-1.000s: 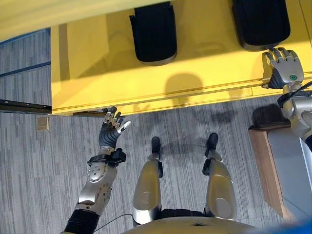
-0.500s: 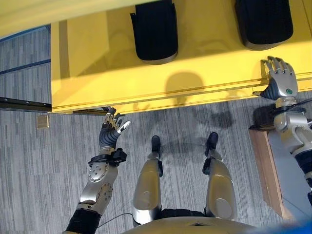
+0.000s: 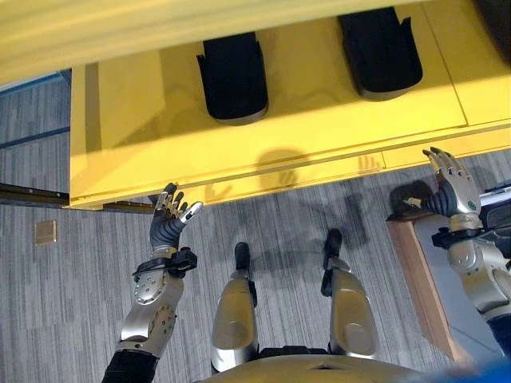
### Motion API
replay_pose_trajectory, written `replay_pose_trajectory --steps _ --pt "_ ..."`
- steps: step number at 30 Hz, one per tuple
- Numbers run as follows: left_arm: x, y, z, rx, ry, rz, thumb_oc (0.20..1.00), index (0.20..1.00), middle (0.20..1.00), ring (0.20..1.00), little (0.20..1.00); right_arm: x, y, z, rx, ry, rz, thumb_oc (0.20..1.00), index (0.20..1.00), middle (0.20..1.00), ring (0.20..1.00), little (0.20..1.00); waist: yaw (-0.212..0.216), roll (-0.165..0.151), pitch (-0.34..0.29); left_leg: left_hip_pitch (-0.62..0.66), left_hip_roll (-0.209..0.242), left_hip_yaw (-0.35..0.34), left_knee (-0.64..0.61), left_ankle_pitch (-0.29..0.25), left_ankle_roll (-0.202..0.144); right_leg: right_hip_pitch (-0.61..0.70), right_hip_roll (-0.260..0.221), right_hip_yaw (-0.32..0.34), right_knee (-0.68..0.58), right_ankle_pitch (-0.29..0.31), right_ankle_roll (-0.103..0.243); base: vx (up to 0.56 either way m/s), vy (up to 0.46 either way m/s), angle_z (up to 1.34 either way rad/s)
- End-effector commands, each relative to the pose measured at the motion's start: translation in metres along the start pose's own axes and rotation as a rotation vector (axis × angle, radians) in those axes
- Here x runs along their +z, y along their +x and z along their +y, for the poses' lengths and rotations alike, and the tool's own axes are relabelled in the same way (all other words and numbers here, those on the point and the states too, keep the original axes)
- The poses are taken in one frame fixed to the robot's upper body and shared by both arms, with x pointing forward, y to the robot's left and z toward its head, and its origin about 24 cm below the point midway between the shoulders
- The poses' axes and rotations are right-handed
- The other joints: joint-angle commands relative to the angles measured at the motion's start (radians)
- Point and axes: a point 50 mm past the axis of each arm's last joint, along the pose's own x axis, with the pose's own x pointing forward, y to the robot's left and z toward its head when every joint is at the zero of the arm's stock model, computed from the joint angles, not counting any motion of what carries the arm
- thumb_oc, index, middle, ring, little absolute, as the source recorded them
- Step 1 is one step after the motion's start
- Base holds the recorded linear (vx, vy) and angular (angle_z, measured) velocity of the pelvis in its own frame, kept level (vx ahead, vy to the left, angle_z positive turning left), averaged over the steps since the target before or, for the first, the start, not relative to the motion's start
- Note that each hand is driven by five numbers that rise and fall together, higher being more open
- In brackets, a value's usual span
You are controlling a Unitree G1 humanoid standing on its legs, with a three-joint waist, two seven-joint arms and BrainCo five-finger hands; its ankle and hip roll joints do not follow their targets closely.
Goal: Move parts from the plastic box to the shelf.
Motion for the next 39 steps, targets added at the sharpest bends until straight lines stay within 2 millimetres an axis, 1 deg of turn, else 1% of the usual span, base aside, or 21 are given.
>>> replay_pose_trajectory --steps 1,3,5,6,9,10,12,13,14,17,18,19,20,21,22,24,25,26,28,32,39 --pt "0.006 -0.007 0.011 0.01 0.056 -0.03 1.0 1.0 1.0 1.0 1.0 0.017 0.002 -0.01 -0.054 0.182 -0.079 1.0 1.0 1.0 1.0 1.0 -0.01 -0.014 -0.078 -0.01 0.03 -0.031 -0.041 0.079 -0.001 0.054 -0.017 -0.014 0.092 -0.137 0.053 0.08 -0.079 -0.34" --pt "-0.003 -0.01 0.012 0.02 0.043 0.004 1.0 1.0 1.0 1.0 1.0 0.023 -0.009 -0.007 -0.053 0.354 -0.066 1.0 1.0 1.0 1.0 1.0 -0.03 -0.001 -0.105 0.033 0.052 -0.013 -0.079 0.103 -0.009 0.073 0.007 -0.001 0.093 -0.157 0.047 0.07 -0.074 -0.29" --pt "-0.008 -0.011 0.01 0.008 0.041 0.029 1.0 1.0 1.0 1.0 1.0 0.026 -0.011 -0.004 -0.053 0.472 -0.046 1.0 1.0 1.0 1.0 1.0 -0.042 0.009 -0.12 0.06 0.067 -0.01 -0.103 0.121 -0.011 0.08 0.028 0.009 0.105 -0.176 0.034 0.03 -0.069 -0.23" --pt "-0.008 -0.011 0.01 0.008 0.041 0.029 1.0 1.0 1.0 1.0 1.0 0.026 -0.011 -0.005 -0.053 0.473 -0.046 1.0 1.0 1.0 1.0 1.0 -0.042 0.01 -0.121 0.057 0.068 -0.01 -0.105 0.124 -0.011 0.078 0.03 0.009 0.102 -0.172 0.033 0.01 -0.069 -0.2" --pt "-0.013 -0.013 0.006 0.006 0.03 0.05 1.0 1.0 1.0 1.0 1.0 0.035 -0.012 -0.002 -0.058 0.652 -0.048 1.0 1.0 1.0 1.0 1.0 -0.055 0.027 -0.141 0.082 0.095 -0.001 -0.121 0.161 -0.019 0.085 0.06 0.02 0.136 -0.214 0.01 0.01 -0.09 -0.11" --pt "-0.013 -0.012 0.006 0.006 0.029 0.05 1.0 1.0 1.0 1.0 1.0 0.035 -0.012 -0.002 -0.059 0.652 -0.048 1.0 1.0 1.0 1.0 1.0 -0.054 0.029 -0.143 0.078 0.097 -0.001 -0.122 0.164 -0.02 0.082 0.062 0.02 0.132 -0.208 0.009 -0.01 -0.159 -0.12" --pt "-0.018 -0.015 0.002 -0.004 0.017 0.066 1.0 1.0 1.0 1.0 1.0 0.045 -0.013 -0.003 -0.055 0.818 -0.071 1.0 1.0 1.0 1.0 1.0 -0.058 0.044 -0.149 0.081 0.13 -0.003 -0.12 0.258 -0.034 0.091 0.106 0.02 0.162 -0.249 -0.029 -0.02 -0.226 -0.05" --pt "-0.018 -0.015 0.002 -0.004 0.017 0.066 1.0 1.0 1.0 1.0 1.0 0.045 -0.013 -0.003 -0.055 0.818 -0.071 1.0 1.0 1.0 1.0 1.0 -0.057 0.047 -0.153 0.075 0.133 -0.004 -0.12 0.26 -0.034 0.088 0.109 0.019 0.157 -0.243 -0.03 -0.04 -0.252 0.05" --pt "-0.02 -0.016 0.0 -0.017 0.014 0.077 1.0 1.0 1.0 1.0 1.0 0.049 -0.014 -0.008 -0.059 0.836 -0.102 1.0 1.0 1.0 1.0 1.0 -0.057 0.046 -0.148 0.065 0.137 -0.001 -0.109 0.305 -0.037 0.105 0.115 0.003 0.15 -0.255 -0.046 -0.03 -0.192 0.02" --pt "-0.024 -0.017 -0.001 -0.023 0.021 0.093 1.0 1.0 1.0 1.0 1.0 0.044 -0.017 -0.005 -0.06 0.872 -0.065 1.0 1.0 1.0 1.0 1.0 -0.061 0.039 -0.15 0.053 0.133 0.016 -0.11 0.321 -0.028 0.121 0.114 -0.017 0.123 -0.249 -0.052 -0.01 -0.147 0.04" --pt "-0.027 -0.018 -0.001 -0.027 0.025 0.103 1.0 1.0 1.0 1.0 1.0 0.042 -0.019 -0.002 -0.054 0.869 -0.047 1.0 1.0 1.0 1.0 1.0 -0.061 0.035 -0.155 0.052 0.117 0.022 -0.12 0.302 -0.021 0.132 0.11 -0.025 0.099 -0.245 -0.052 0.03 -0.099 0.36" --pt "-0.028 -0.019 0.0 -0.026 0.03 0.109 1.0 1.0 1.0 1.0 1.0 0.043 -0.02 0.0 -0.042 0.852 -0.047 1.0 1.0 1.0 1.0 1.0 -0.056 0.03 -0.164 0.052 0.083 0.009 -0.126 0.268 -0.012 0.147 0.112 -0.029 0.062 -0.235 -0.049 0.07 -0.142 0.4" --pt "-0.029 -0.021 0.001 -0.019 0.028 0.11 1.0 1.0 1.0 1.0 1.0 0.047 -0.019 0.001 -0.017 0.833 -0.066 1.0 1.0 1.0 1.0 1.0 -0.043 0.027 -0.175 0.04 0.017 -0.05 -0.125 0.21 0.011 0.156 0.12 -0.019 0.022 -0.216 -0.045 0.1 -0.13 0.21" --pt "-0.03 -0.024 0.002 -0.015 0.026 0.111 1.0 1.0 1.0 1.0 1.0 0.049 -0.019 0.003 -0.003 0.824 -0.077 1.0 1.0 1.0 1.0 1.0 -0.033 0.024 -0.182 0.029 -0.033 -0.108 -0.121 0.178 0.022 0.163 0.129 -0.003 0.002 -0.206 -0.044 0.14 -0.112 0.07" --pt "-0.03 -0.026 0.001 -0.017 0.019 0.11 1.0 1.0 1.0 1.0 1.0 0.052 -0.017 0.005 0.008 0.828 -0.088 1.0 1.0 1.0 1.0 1.0 -0.016 0.018 -0.188 0.013 -0.101 -0.187 -0.115 0.15 0.031 0.179 0.142 0.018 -0.026 -0.188 -0.043 0.14 -0.105 -0.08" --pt "-0.031 -0.028 0.0 -0.026 0.016 0.112 1.0 1.0 1.0 1.0 1.0 0.057 -0.016 0.011 0.034 0.861 -0.096 1.0 1.0 1.0 1.0 1.0 -0.003 0.015 -0.199 0.008 -0.182 -0.252 -0.12 0.128 0.057 0.194 0.167 0.043 -0.056 -0.168 -0.044 0.12 -0.087 -0.87" --pt "-0.031 -0.029 0.0 -0.033 0.024 0.111 1.0 1.0 1.0 1.0 1.0 0.059 -0.015 0.015 0.051 0.865 -0.098 1.0 1.0 1.0 1.0 1.0 0.014 0.011 -0.197 -0.005 -0.236 -0.316 -0.108 0.125 0.063 0.208 0.178 0.061 -0.072 -0.163 -0.043 0.12 -0.033 -1.48" --pt "-0.031 -0.034 0.004 -0.021 0.01 0.117 1.0 1.0 1.0 1.0 1.0 0.072 -0.014 0.027 0.125 0.962 -0.111 1.0 1.0 1.0 1.0 1.0 0.042 0.003 -0.204 -0.009 -0.301 -0.448 -0.094 0.11 0.084 0.205 0.217 0.14 -0.078 -0.155 -0.039 0.09 0.013 -1.35" --pt "-0.031 -0.029 -0.002 -0.049 -0.003 0.109 1.0 1.0 1.0 1.0 1.0 0.076 -0.012 0.028 0.137 0.972 -0.119 1.0 1.0 1.0 1.0 1.0 0.036 0.005 -0.213 -0.006 -0.285 -0.394 -0.103 0.116 0.087 0.216 0.216 0.14 -0.091 -0.148 -0.039 0.05 0.073 -1.41" --pt "-0.034 -0.031 -0.005 -0.069 0.005 0.13 1.0 1.0 1.0 1.0 1.0 0.081 -0.016 0.033 0.183 1.001 -0.121 1.0 1.0 1.0 1.0 1.0 0.034 -0.003 -0.247 0.04 -0.289 -0.374 -0.11 0.094 0.114 0.248 0.212 0.155 -0.118 -0.133 -0.031 0.07 0.095 -0.51" --pt "-0.035 -0.034 -0.004 -0.089 0.027 0.155 1.0 1.0 1.0 1.0 1.0 0.1 -0.014 0.035 0.238 1.008 -0.189 1.0 1.0 1.0 1.0 1.0 0.018 0.003 -0.291 0.117 -0.289 -0.285 -0.114 0.037 0.155 0.284 0.209 0.25 -0.133 -0.109 -0.011 0.05 0.118 -0.36"
